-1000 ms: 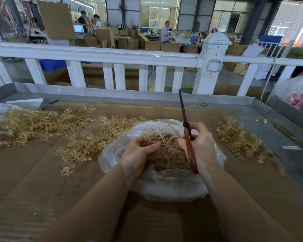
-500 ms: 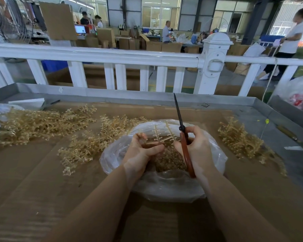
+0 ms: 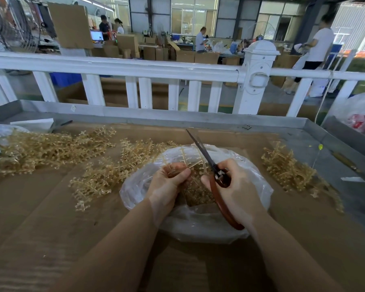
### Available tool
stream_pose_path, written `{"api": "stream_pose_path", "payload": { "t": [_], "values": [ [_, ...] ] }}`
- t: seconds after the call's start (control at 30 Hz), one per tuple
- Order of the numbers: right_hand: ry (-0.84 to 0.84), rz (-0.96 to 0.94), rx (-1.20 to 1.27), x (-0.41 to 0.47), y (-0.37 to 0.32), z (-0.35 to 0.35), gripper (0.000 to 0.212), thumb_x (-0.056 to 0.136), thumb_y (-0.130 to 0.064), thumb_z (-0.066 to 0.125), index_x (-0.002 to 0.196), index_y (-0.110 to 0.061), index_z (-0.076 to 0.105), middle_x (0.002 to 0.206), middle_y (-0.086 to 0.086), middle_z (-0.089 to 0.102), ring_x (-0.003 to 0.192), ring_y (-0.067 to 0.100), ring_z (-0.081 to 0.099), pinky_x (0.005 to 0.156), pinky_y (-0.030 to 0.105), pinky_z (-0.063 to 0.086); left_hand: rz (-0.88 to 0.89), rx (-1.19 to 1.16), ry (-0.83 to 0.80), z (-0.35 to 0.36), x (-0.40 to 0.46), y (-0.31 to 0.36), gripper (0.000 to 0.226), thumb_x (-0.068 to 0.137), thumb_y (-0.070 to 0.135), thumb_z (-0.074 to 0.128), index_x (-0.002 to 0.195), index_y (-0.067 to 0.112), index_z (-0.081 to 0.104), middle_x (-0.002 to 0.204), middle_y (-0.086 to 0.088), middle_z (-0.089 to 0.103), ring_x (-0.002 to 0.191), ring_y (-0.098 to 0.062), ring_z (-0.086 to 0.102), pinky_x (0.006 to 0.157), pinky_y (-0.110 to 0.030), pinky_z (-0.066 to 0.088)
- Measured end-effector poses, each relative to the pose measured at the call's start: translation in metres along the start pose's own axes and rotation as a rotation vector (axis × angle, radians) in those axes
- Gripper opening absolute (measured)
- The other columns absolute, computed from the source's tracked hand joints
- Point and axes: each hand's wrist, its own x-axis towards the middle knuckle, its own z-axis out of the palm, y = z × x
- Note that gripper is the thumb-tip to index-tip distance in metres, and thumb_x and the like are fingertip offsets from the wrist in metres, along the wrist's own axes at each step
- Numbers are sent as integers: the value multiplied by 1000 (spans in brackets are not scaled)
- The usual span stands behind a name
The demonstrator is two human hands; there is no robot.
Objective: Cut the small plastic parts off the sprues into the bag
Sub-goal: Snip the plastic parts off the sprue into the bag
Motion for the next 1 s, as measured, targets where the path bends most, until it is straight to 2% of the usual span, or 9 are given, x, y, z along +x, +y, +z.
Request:
{"api": "stream_pose_path", "payload": {
  "t": [0.13,0.27,0.37,0.4,0.5,0.67,0.9,1.0],
  "values": [
    [-116,-61,-78,-9,-3,-4,23,81,-47,66,88,-32,50,75,-22,60,77,-9,56,64,6,40,35,-43,-28,2,-1,0,15,85,-10,56,82,5,59,68,-7,63,57,-12,62,60,-21,56],
    [-189,-76,-211,-13,-3,-7,25,84,-49,63,89,-30,48,72,-13,59,73,-5,55,63,9,41,19,-98,-6,0,0,2,16,87,-9,55,82,6,59,75,-8,63,67,-16,62,72,-26,54],
    [-221,-60,-260,-14,-3,-7,28,84,-51,61,91,-29,45,77,-11,59,72,0,56,66,14,44,17,-132,14,-1,0,4,16,87,-9,54,82,5,58,66,-5,64,59,-11,64,61,-21,56],
    [-231,-58,-263,-14,-2,-6,29,84,-52,60,91,-29,44,79,-11,60,74,2,57,69,20,47,13,-142,18,-2,0,4,17,88,-10,53,81,5,58,63,-3,65,57,-10,64,58,-19,55],
    [-258,-54,-274,-14,-2,-4,30,84,-52,60,93,-29,43,84,-11,59,80,8,58,74,29,49,-2,-162,7,-4,-1,6,16,89,-9,53,83,5,59,67,-4,64,57,-9,65,56,-17,54],
    [-283,-92,-280,-13,2,-3,30,85,-50,60,94,-27,43,80,-12,54,77,5,53,72,22,43,5,-170,-21,-5,-2,5,14,90,-8,50,87,3,57,79,-9,57,58,-9,62,56,-16,53],
    [-308,-94,-331,-14,6,-1,33,84,-57,56,92,-32,36,88,-11,52,85,8,51,74,23,38,-18,-167,30,-3,-3,6,15,89,-8,50,85,3,60,71,-7,64,54,-8,64,53,-15,53],
    [-305,-91,-360,-13,7,1,34,83,-59,55,90,-33,33,88,-9,51,85,11,50,74,25,38,-3,-158,23,-2,-3,5,15,90,-10,49,87,3,56,76,-9,61,54,-8,64,54,-15,53]
  ]
}}
